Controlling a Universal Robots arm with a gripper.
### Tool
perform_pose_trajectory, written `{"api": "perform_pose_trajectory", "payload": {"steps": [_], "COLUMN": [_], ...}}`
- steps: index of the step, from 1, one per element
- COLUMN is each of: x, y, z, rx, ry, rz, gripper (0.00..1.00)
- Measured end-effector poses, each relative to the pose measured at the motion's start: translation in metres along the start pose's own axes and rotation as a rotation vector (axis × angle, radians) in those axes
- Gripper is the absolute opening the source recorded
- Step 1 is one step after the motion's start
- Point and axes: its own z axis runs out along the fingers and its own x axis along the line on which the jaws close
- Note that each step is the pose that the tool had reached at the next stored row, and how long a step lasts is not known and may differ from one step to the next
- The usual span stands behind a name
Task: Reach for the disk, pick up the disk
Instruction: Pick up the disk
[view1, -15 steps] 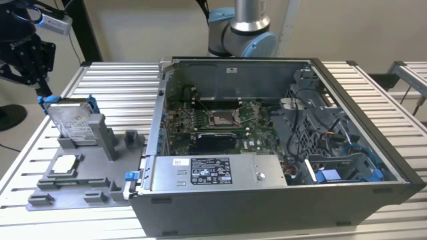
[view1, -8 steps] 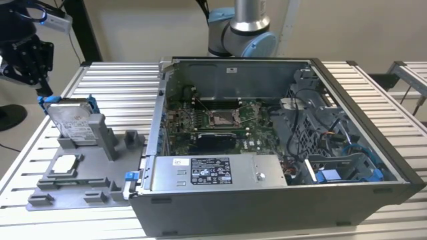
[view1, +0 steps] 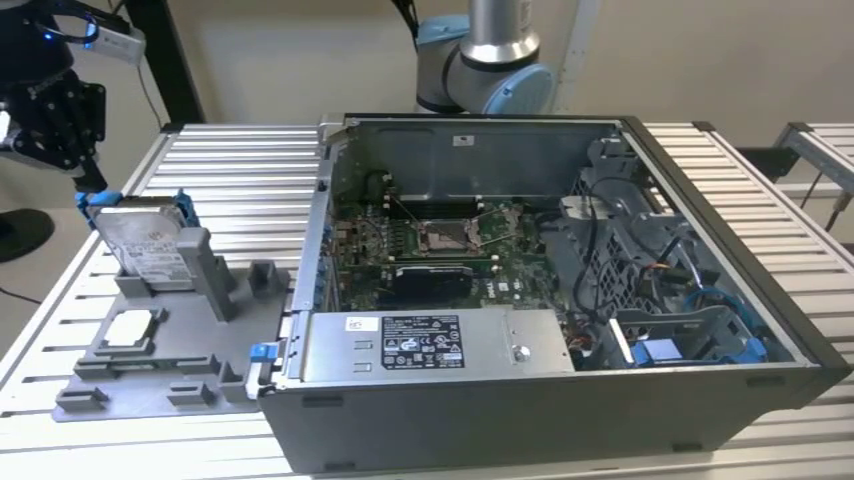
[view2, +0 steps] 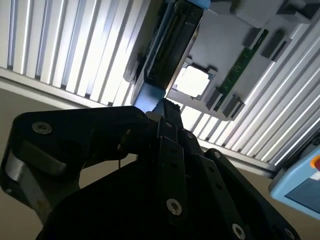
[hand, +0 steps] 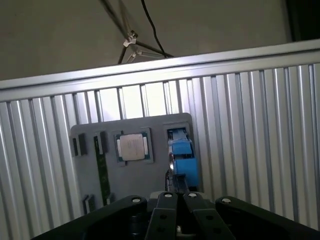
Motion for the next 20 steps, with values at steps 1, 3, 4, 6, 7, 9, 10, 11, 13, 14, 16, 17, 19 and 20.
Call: {"api": "perform_pose_trajectory", "payload": {"steps": [1,3,4,6,7,9,10,11,13,14,16,17,19,20], "x": [0.0,0.0001,0.0001,0.0001,0.0001,0.0001,0.0001,0.0001,0.0001,0.0001,0.0001,0.0,0.0,0.0], "y": [0.0,0.0,0.0,0.0,0.0,0.0,0.0,0.0,0.0,0.0,0.0,0.0001,0.0001,0.0001], "z": [0.0,-0.0001,0.0,0.0,-0.0001,-0.0001,0.0,0.0,0.0,0.0,0.0,0.0,0.0,0.0], "rx": [0.0,0.0001,0.0003,0.0005,0.0005,0.0007,0.0009,0.001,0.0011,0.0013,0.0014,0.0015,0.0017,0.0018], "ry": [0.0,0.0,0.0,-0.0001,-0.0001,-0.0001,-0.0001,-0.0002,-0.0003,-0.0003,-0.0003,-0.0003,-0.0004,-0.0004], "rz": [-0.003,-0.01,-0.013,-0.02,-0.023,-0.03,-0.033,-0.036,-0.043,-0.046,-0.053,-0.056,-0.063,-0.066], "gripper": [0.0,0.0,0.0,0.0,1.0,1.0,1.0,1.0,1.0,1.0,1.0,1.0,1.0,1.0]}}
